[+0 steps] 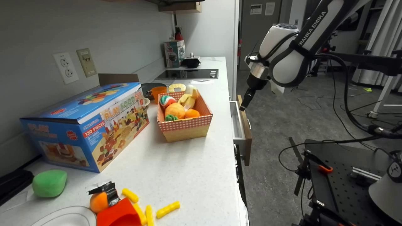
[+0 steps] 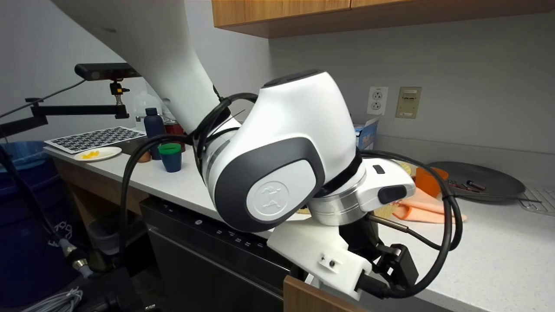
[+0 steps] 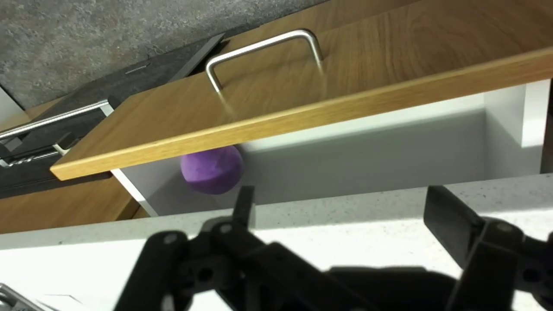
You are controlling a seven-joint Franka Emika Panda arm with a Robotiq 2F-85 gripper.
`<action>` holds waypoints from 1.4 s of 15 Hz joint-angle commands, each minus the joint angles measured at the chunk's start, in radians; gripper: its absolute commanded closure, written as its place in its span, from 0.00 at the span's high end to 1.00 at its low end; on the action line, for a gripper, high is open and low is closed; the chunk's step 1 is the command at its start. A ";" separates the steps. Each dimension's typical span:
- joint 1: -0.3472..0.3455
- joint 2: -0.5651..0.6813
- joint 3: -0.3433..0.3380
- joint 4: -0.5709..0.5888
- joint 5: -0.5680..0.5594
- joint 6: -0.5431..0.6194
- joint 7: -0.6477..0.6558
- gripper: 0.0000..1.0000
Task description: Open the drawer on the left.
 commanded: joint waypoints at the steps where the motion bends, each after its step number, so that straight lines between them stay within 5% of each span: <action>1: -0.113 -0.001 0.111 0.006 -0.017 -0.023 -0.001 1.00; 11: -0.188 0.008 0.196 0.029 -0.013 -0.052 0.009 1.00; 12: -0.142 0.020 0.161 0.039 0.032 -0.049 -0.026 1.00; 21: -0.193 0.124 0.234 0.139 0.154 -0.114 -0.170 1.00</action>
